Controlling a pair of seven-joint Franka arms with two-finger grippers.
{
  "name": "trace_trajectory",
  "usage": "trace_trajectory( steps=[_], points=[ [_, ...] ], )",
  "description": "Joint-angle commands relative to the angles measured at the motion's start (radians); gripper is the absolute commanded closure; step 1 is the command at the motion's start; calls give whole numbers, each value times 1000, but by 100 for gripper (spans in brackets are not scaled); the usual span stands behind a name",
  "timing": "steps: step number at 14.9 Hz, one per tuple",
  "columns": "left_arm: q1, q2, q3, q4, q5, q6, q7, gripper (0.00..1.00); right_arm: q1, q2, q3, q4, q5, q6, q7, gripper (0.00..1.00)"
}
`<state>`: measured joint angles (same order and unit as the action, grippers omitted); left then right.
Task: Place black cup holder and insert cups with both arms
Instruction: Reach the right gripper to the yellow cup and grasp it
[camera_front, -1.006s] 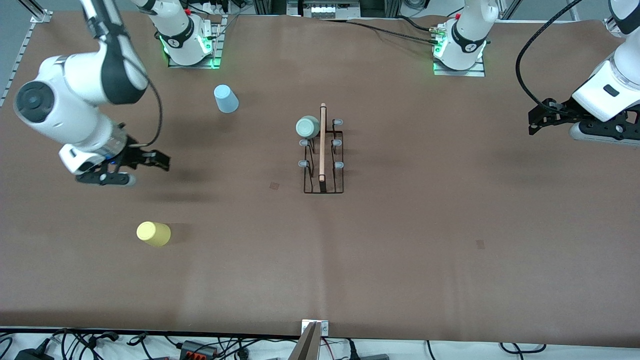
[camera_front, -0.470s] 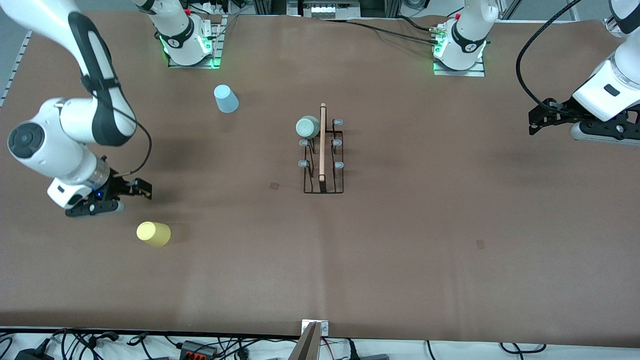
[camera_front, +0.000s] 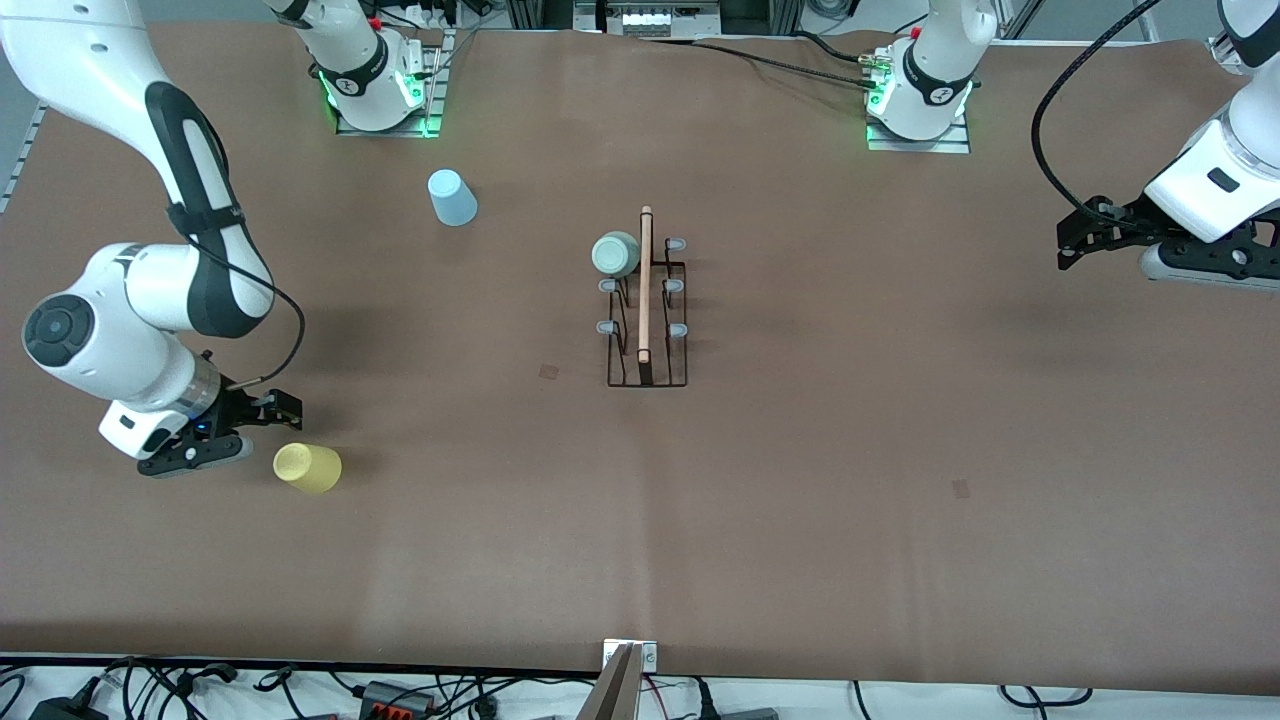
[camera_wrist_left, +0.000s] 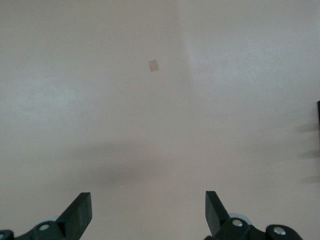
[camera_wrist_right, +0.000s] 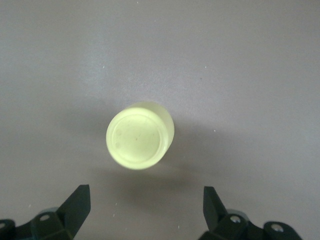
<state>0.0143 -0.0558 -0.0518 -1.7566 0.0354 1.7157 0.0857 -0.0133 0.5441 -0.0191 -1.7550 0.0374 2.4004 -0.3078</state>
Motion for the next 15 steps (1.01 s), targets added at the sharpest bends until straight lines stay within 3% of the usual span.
trace_trajectory(
  steps=[1,15],
  points=[
    [3,14,1,31,-22,-27,9,0,0,53,4,31,29,61,-22,0],
    [1,14,1,31,-23,-27,9,0,12,134,14,89,30,109,-23,0]
  ],
)
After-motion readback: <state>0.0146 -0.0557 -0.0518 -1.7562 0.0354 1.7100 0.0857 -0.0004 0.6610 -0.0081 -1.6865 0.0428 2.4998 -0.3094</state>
